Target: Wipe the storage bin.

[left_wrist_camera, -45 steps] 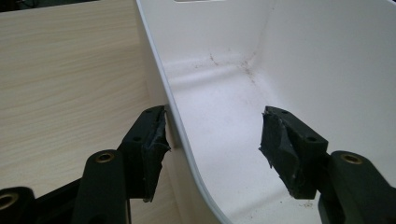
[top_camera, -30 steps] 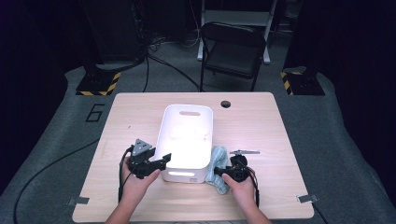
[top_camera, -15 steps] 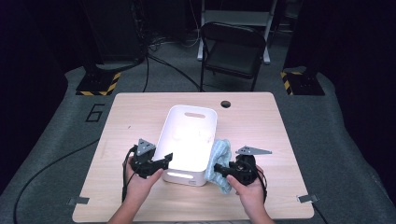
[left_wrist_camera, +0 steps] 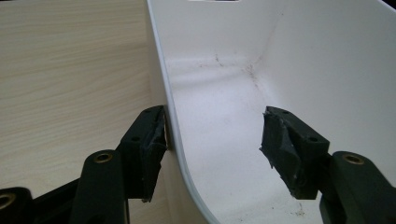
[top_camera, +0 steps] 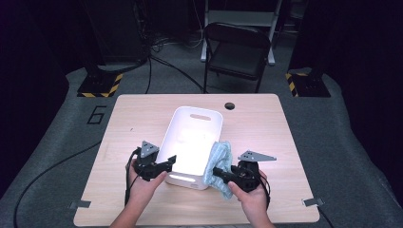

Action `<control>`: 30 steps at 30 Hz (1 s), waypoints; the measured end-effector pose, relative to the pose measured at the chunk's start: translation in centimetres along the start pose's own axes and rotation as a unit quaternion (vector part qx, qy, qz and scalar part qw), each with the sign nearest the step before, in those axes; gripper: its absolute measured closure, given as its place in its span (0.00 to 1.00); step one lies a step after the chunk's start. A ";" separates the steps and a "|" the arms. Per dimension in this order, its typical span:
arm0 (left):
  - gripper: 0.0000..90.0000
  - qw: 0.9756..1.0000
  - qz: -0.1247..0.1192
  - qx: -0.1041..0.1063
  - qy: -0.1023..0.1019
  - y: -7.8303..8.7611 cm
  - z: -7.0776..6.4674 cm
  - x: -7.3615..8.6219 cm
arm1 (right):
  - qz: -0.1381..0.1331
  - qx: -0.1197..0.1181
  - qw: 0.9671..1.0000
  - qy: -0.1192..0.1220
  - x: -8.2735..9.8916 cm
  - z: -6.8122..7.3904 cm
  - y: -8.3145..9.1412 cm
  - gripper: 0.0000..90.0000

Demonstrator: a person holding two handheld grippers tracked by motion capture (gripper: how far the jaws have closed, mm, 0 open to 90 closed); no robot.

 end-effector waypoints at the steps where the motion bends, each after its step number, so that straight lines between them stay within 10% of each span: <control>1: 0.45 1.000 0.000 0.001 -0.001 0.1 0.1 0.0 | 0.001 -0.003 1.000 0.006 0.0 -0.2 0.0 0.74; 17: 0.46 0.999 -0.014 0.026 0.027 1.4 0.5 0.2 | -0.016 0.055 0.998 0.019 -0.4 -1.9 -1.2 0.75; 22: 0.46 0.999 -0.016 0.021 0.031 1.5 0.4 0.3 | 0.060 0.081 0.994 0.035 1.2 -1.9 -2.7 0.76; 30: 0.46 0.999 -0.017 0.015 0.031 1.4 0.4 0.3 | 0.083 0.074 0.994 -0.014 3.3 -3.0 -4.4 0.76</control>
Point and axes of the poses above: each handheld gripper's, and its own axes: y roughly backward along the jaws, x roughly out of its underside, z roughly to its left, the point moved 2 cm from there along -y, roughly forward along the jaws, and after that the axes turned 7 degrees about y, right-handed, at the moved point
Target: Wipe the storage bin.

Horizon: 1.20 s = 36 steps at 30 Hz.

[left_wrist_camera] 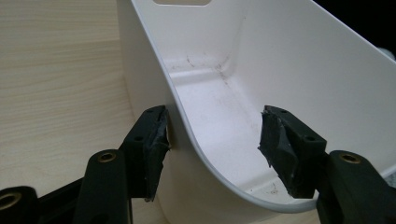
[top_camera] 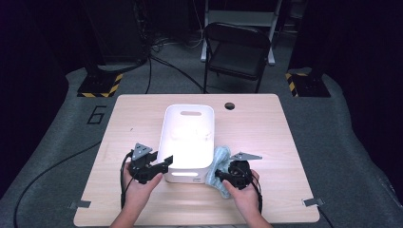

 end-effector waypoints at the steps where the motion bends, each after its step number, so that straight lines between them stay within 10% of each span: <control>1: 0.46 1.000 0.000 0.000 0.001 0.0 0.0 0.0 | 0.002 0.001 1.000 0.002 0.2 -0.2 -0.3 0.76; 10: 0.45 1.000 -0.002 -0.005 0.005 -0.1 0.0 -0.1 | 0.059 0.004 0.998 -0.015 1.8 -1.5 -3.0 0.76; 36: 0.44 1.000 -0.003 0.006 -0.017 0.1 0.9 -1.0 | 0.027 -0.014 0.999 -0.032 1.1 -3.2 -1.9 0.71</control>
Point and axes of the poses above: each handheld gripper's, and its own axes: y roughly backward along the jaws, x roughly out of its underside, z roughly to its left, the point moved 2 cm from there along -y, roughly forward along the jaws, and after that the axes turned 7 degrees about y, right-handed, at the moved point
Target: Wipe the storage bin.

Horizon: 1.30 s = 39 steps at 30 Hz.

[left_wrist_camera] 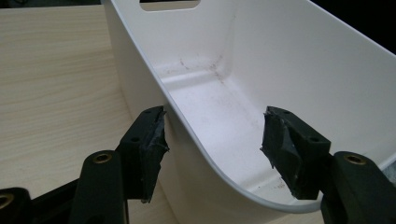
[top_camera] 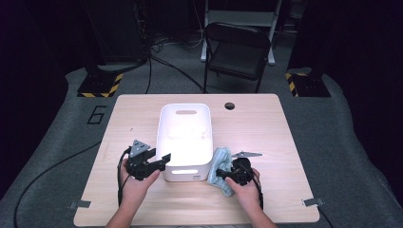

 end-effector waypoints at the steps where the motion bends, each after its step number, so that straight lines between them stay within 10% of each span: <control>1: 0.44 1.000 -0.001 0.003 0.000 0.1 0.1 -0.2 | -0.003 0.000 1.000 -0.002 0.0 -0.1 0.2 0.71; 22: 0.45 1.000 -0.004 0.016 0.005 0.4 1.4 -1.4 | -0.068 0.085 0.993 -0.036 -0.7 -5.7 6.8 0.71; 39: 0.57 0.999 0.022 0.023 -0.001 -0.3 1.8 -0.9 | 0.012 0.147 0.989 -0.029 1.3 -8.6 4.9 0.61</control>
Point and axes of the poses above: each handheld gripper's, and its own axes: y roughly backward along the jaws, x roughly out of its underside, z roughly to its left, the point moved 2 cm from there along -y, roughly forward along the jaws, and after that the axes turned 7 degrees about y, right-handed, at the moved point
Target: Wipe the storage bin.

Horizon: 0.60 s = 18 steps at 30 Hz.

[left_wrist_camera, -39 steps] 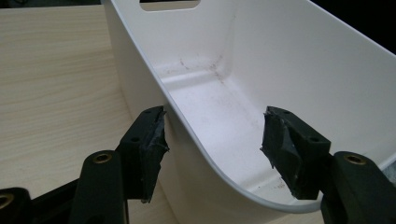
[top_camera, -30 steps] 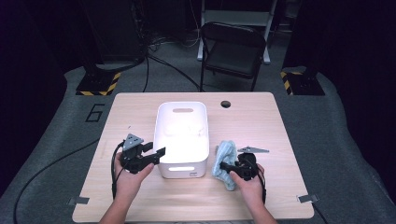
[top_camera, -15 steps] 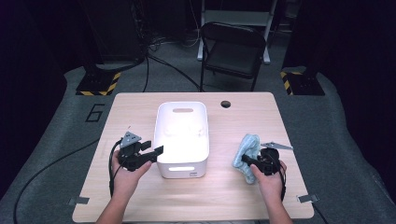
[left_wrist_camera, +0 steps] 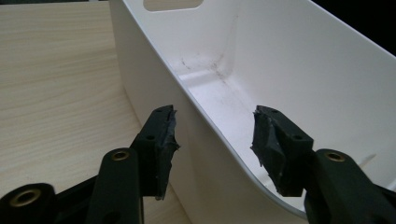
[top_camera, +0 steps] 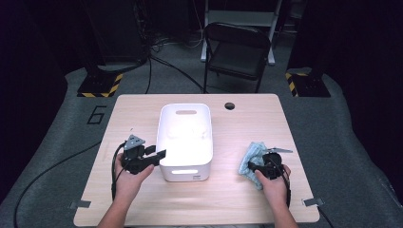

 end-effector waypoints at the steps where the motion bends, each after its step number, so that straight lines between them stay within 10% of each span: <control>1: 0.60 1.000 0.003 -0.003 -0.002 -0.1 0.0 0.1 | 0.002 0.001 1.000 0.001 0.0 0.1 0.0 0.60; 18: 0.65 1.000 -0.015 -0.008 0.003 -0.6 0.4 0.0 | -0.016 -0.010 1.000 -0.012 -0.1 0.4 0.8 0.37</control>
Point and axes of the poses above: each handheld gripper's, and its own axes: y roughly backward along the jaws, x roughly out of its underside, z roughly to its left, the point moved 2 cm from there along -y, roughly forward along the jaws, and after that the axes turned 7 degrees about y, right-handed, at the moved point
